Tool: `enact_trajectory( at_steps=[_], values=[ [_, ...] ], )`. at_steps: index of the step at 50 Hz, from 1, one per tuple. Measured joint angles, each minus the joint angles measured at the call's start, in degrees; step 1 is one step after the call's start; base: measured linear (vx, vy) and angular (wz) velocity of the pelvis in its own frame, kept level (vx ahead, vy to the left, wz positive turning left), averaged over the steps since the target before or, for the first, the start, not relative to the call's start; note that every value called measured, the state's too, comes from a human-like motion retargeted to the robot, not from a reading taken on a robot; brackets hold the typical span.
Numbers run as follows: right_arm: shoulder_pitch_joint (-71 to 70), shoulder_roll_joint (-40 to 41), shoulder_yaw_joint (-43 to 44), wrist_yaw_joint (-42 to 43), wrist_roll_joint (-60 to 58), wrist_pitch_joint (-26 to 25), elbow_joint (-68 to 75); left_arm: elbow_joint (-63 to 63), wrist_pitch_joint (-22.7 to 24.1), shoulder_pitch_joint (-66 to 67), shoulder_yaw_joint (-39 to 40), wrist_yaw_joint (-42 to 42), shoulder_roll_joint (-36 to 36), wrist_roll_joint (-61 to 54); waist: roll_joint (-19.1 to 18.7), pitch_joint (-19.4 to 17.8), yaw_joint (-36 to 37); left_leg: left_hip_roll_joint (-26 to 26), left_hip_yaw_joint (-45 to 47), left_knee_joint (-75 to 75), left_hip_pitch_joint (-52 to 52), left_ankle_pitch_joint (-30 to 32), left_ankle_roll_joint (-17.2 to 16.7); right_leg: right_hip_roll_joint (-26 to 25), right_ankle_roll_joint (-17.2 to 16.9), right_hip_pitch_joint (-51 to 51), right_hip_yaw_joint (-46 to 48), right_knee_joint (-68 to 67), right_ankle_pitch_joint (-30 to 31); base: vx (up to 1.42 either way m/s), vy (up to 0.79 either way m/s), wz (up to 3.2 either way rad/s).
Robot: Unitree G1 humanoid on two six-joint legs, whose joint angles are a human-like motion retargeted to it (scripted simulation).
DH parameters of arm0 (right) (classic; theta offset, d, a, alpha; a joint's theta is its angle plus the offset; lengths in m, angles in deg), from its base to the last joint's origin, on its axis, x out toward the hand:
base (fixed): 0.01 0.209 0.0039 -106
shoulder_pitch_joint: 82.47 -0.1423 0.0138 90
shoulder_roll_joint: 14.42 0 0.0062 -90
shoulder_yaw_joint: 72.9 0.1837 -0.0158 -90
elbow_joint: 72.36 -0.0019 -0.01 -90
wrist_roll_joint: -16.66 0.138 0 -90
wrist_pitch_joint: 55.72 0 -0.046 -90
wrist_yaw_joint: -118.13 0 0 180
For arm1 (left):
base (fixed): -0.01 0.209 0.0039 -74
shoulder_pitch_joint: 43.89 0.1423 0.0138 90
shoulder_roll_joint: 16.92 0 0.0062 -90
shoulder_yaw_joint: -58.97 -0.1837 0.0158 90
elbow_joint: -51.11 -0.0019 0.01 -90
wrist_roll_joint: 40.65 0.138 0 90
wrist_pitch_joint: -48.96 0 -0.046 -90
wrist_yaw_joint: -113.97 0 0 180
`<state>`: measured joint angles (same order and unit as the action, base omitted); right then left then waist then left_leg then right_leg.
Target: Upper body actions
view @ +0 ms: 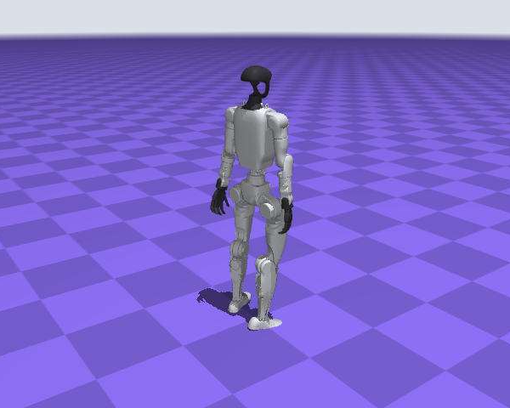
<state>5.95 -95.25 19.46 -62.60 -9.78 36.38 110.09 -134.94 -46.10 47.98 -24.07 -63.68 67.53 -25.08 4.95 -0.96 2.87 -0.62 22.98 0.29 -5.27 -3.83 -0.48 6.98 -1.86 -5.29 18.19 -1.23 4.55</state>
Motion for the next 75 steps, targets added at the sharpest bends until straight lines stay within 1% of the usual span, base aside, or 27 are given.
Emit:
enact_trajectory(
  at_steps=[3,5,9,13,15,18,22,25,27,30,35,38,40,42,45,47,50,53,55,58,60,63,66,68,72,75],
  values=[
    [1.2,-0.8,0.7,4.1,-1.5,0.5,0.5,-1.4,-2.5,-2.4,-1.4,0.8,0.9,-0.2,0.0,-0.1,-0.6,0.2,0.6,0.0,-0.1,-0.1,0.0,-0.1,0.0,0.3,-0.5,-0.1,0.2,-0.01,-0.01,-0.24],
    [2.6,-1.7,2.0,6.0,-1.8,0.5,1.3,-1.3,-2.8,-5.3,-1.7,0.9,1.0,-0.2,0.1,-0.3,-0.8,0.3,0.9,0.1,-0.1,-0.1,0.1,-0.2,0.0,0.4,-0.7,-0.1,0.4,-0.02,-0.02,-0.19],
    [6.0,-3.8,5.9,4.9,0.3,-0.7,4.2,3.0,-1.5,-11.2,-1.6,1.6,0.2,-0.3,0.5,-0.6,-0.6,0.3,0.8,0.0,0.2,0.0,0.3,0.0,-0.3,0.6,-0.4,0.0,0.5,0.0,0.0,0.0],
    [10.6,-5.6,10.1,1.8,5.6,-4.6,5.0,8.8,0.0,-17.3,-1.9,2.5,-1.1,-0.5,0.9,-0.9,-0.5,0.0,-0.5,-0.2,0.8,0.1,0.5,0.3,-0.5,0.0,1.0,0.3,0.5,0.0,0.0,0.05],
    [13.0,-6.1,12.0,1.0,9.2,-6.3,5.0,12.1,1.5,-19.9,-2.5,3.0,-1.8,-0.7,1.0,-1.2,-0.5,-0.2,-1.4,-0.4,1.2,0.1,0.6,0.5,-0.6,-0.3,1.9,0.5,0.5,-0.01,0.01,0.23],
    [14.6,-5.9,13.8,1.8,12.5,-8.4,5.0,16.4,3.7,-21.6,-3.4,3.4,-3.0,-0.4,0.9,-1.2,-0.2,-0.3,-2.4,-0.7,1.8,0.1,0.6,0.7,-0.7,-0.4,2.7,0.7,0.5,-0.02,0.03,0.2],
    [14.3,-5.3,13.8,3.5,16.2,-11.9,5.0,20.0,6.6,-21.5,-4.3,2.7,-4.0,0.4,0.5,-0.7,0.6,-0.5,-3.2,-0.8,2.6,0.2,0.6,1.0,-0.7,-0.1,3.3,0.8,0.4,-0.01,0.01,0.05],
    [10.7,-4.5,10.7,3.2,20.2,-14.6,5.0,19.7,7.4,-19.5,-4.3,0.1,-4.1,0.9,0.1,-0.6,1.7,-0.6,-3.3,-0.7,2.7,0.2,0.6,1.0,-0.7,0.0,3.4,0.8,0.4,0.0,0.0,0.0],
    [7.8,-3.8,8.4,2.8,20.9,-13.8,5.0,18.4,7.0,-17.4,-4.2,-0.1,-4.0,1.0,-0.1,-0.4,2.2,-0.6,-3.3,-0.7,2.6,0.3,0.6,1.0,-0.6,0.1,3.4,0.8,0.4,0.0,0.0,0.0],
    [0.6,-2.3,4.1,2.2,19.6,-11.1,5.0,14.9,5.8,-13.2,-2.8,0.9,-3.4,1.0,-0.2,-0.3,2.4,-0.5,-2.9,-0.5,2.4,0.4,0.5,1.0,-0.5,0.2,3.4,0.7,0.4,0.0,0.0,0.0],
    [-14.5,2.7,-1.8,-1.2,14.0,-5.6,3.4,6.6,2.4,-3.3,2.8,-0.1,-2.1,0.8,-0.7,-0.1,1.8,-0.1,-1.3,0.0,1.4,0.5,-0.1,0.9,-0.3,0.4,2.5,0.3,0.3,0.0,0.0,0.0],
    [-19.7,6.4,-5.7,-5.6,12.1,-3.1,-6.7,-0.2,0.2,3.8,7.3,-2.2,-1.3,-1.1,-1.1,0.0,1.1,0.3,-0.8,0.1,1.1,0.4,-0.4,0.5,-0.3,0.8,1.2,0.0,0.2,0.0,-0.04,-0.06],
    [-21.8,7.9,-8.3,-7.5,11.9,-0.9,-12.6,-1.4,-1.4,8.8,9.5,-3.0,-1.1,-2.6,-1.2,-0.1,0.6,0.6,-0.5,0.2,1.0,0.4,-0.6,0.3,-0.2,1.1,0.3,-0.1,0.2,0.0,-0.03,-0.04],
    [-23.7,8.6,-10.2,-7.5,10.9,2.6,-16.2,-1.4,-2.2,13.2,11.7,-3.3,-1.4,-3.3,-1.2,0.0,0.1,0.8,-0.2,0.2,0.8,0.3,-0.8,0.1,-0.2,1.3,-0.4,-0.2,0.1,0.0,0.0,0.0],
    [-25.9,9.2,-12.3,-4.6,7.4,8.9,-17.6,-1.4,-2.7,18.2,14.7,-2.7,-1.7,-3.1,-1.2,0.4,-0.3,1.0,0.2,0.3,0.7,0.2,-1.1,-0.1,-0.2,1.8,-1.3,-0.4,0.2,0.0,-0.01,-0.13],
    [-26.4,8.9,-14.0,-0.5,4.3,10.5,-16.1,-1.4,-3.6,19.7,16.6,-2.0,-1.9,-2.9,-1.1,0.7,-0.1,1.1,0.6,0.3,0.6,0.1,-1.2,-0.1,-0.1,2.2,-1.8,-0.5,0.2,-0.01,0.01,-0.23],
    [-24.9,8.2,-15.2,2.1,1.1,8.4,-13.4,-1.4,-5.4,19.1,16.7,-1.2,-1.6,-3.9,-0.8,0.9,0.0,0.9,0.8,0.3,0.5,0.0,-1.3,0.0,0.0,2.4,-2.0,-0.6,0.2,0.0,0.0,0.0],
    [-20.4,6.5,-13.7,1.1,-1.0,3.6,-8.4,-1.4,-5.9,13.6,13.5,-1.3,-0.5,-5.7,-0.3,0.9,-0.1,0.8,0.4,0.3,0.6,0.1,-1.2,0.0,0.1,2.0,-1.6,-0.5,0.1,0.0,0.0,0.06],
    [-17.3,5.4,-12.0,1.0,-0.8,1.8,-5.6,-1.4,-5.6,9.9,11.6,-1.9,-0.2,-5.6,-0.2,1.1,-0.2,0.9,0.2,0.2,0.8,0.2,-1.2,0.0,0.0,1.8,-1.2,-0.4,0.0,0.0,0.0,0.2],
    [-10.5,3.1,-6.9,4.5,3.6,1.4,0.2,-1.4,-5.3,0.1,7.0,-1.7,0.0,-4.8,-0.1,0.7,0.4,0.8,-0.2,0.1,1.0,0.4,-0.9,0.0,0.1,0.8,1.0,0.1,-0.1,-0.01,0.01,0.21],
    [-4.5,1.2,-2.7,6.6,10.2,0.8,4.8,-0.6,-4.8,-8.5,4.2,-0.5,-0.9,-4.1,0.4,0.2,1.1,0.5,-0.8,-0.1,1.0,0.5,-0.6,0.0,0.1,-0.1,2.7,0.5,-0.1,-0.01,0.0,0.23],
    [4.1,-1.3,2.4,4.4,15.5,-3.4,5.0,4.5,-3.0,-17.4,1.3,2.8,-3.4,-2.9,1.0,-0.7,1.8,0.2,-1.6,-0.3,1.3,0.6,-0.4,0.4,0.0,-0.7,3.9,0.7,-0.1,-0.01,-0.01,0.14],
    [11.3,-3.4,6.3,3.0,16.2,-9.1,5.0,11.6,0.3,-23.3,-1.5,5.8,-5.4,-1.9,1.0,-1.1,1.5,0.2,-2.2,-0.5,1.6,0.6,-0.2,0.4,0.1,-1.0,4.6,1.0,0.0,0.0,0.0,0.0],
    [14.8,-4.4,7.6,3.1,15.2,-11.6,5.0,16.5,2.6,-26.1,-2.9,6.0,-6.2,-1.3,0.7,-1.1,1.3,0.3,-2.4,-0.6,1.8,0.5,-0.1,0.3,0.4,-0.9,4.5,1.1,0.1,-0.02,0.0,-0.21],
    [18.6,-5.8,8.9,3.5,12.4,-12.4,5.0,24.1,7.6,-28.5,-5.4,3.8,-5.5,1.0,-0.3,-1.1,0.5,0.7,-2.6,-0.9,2.3,0.4,-0.1,0.1,0.6,-0.3,4.5,1.0,0.2,-0.03,0.01,-0.14],
    [19.5,-5.9,9.4,3.8,10.9,-12.1,5.0,27.9,9.3,-27.9,-6.4,0.5,-4.4,3.2,-0.7,-1.1,0.3,0.8,-2.4,-1.0,2.5,0.3,-0.1,0.2,0.7,0.1,4.7,0.8,0.2,-0.04,0.02,-0.08]
  ],
)
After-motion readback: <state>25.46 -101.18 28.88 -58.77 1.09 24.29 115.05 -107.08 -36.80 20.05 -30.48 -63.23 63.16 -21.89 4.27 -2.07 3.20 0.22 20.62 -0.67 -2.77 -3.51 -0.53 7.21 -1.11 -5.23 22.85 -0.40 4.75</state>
